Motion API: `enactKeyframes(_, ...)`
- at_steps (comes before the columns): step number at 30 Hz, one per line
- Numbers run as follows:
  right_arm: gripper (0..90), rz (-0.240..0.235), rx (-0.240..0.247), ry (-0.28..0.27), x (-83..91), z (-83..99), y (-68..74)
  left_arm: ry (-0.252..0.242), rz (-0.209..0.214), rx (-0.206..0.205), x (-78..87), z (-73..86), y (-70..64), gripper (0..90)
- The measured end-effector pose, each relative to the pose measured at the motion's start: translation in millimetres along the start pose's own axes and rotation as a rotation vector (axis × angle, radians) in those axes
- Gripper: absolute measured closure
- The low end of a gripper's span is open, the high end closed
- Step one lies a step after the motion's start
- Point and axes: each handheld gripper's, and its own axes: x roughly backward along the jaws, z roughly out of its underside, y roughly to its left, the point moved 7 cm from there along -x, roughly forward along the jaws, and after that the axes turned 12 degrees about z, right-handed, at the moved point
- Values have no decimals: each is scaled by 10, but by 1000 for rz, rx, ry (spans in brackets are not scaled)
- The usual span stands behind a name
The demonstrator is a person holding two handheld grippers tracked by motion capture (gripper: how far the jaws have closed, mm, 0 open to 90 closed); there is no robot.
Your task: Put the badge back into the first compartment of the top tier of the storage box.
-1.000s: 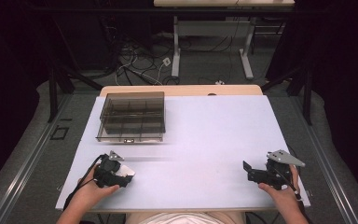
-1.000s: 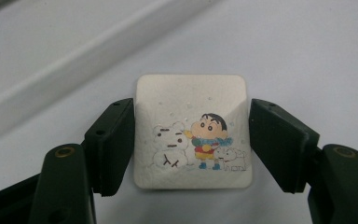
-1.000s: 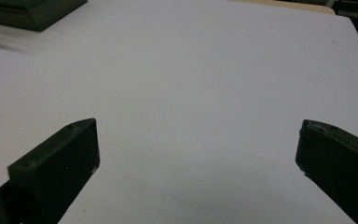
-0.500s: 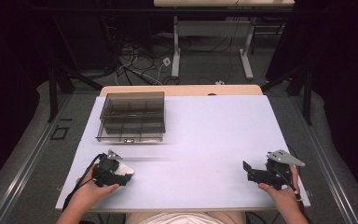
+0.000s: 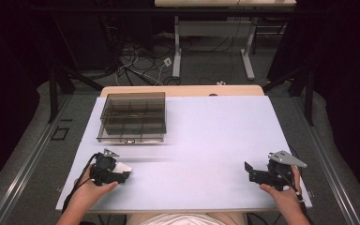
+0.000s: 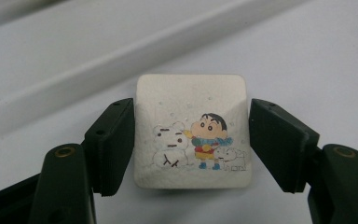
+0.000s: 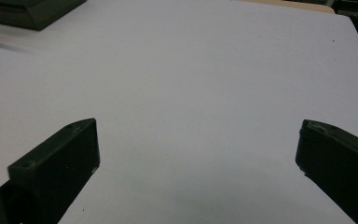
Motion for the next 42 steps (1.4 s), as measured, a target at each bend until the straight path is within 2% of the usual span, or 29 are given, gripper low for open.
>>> enactKeyframes(15,0,-8,5,-14,-20,-3,6,-103,-34,129,146,-52,121,333)
enactKeyframes(16,0,-11,3,-14,-20,-4,9,-96,-37,137,164,-48,128,333)
enactKeyframes(25,0,-12,7,-11,-25,-1,13,-148,-69,187,279,-90,201,333)
enactKeyframes(36,0,-11,-1,-8,-32,-2,30,-166,-66,199,399,-166,218,333)
enactKeyframes(37,0,-11,0,-9,-36,-1,31,-179,-73,204,402,-178,221,333)
enactKeyframes(40,0,-12,2,-6,-37,1,32,-167,-62,199,437,-191,226,333)
enactKeyframes(42,0,-13,-3,-4,-38,3,37,-184,-67,204,445,-214,232,333)
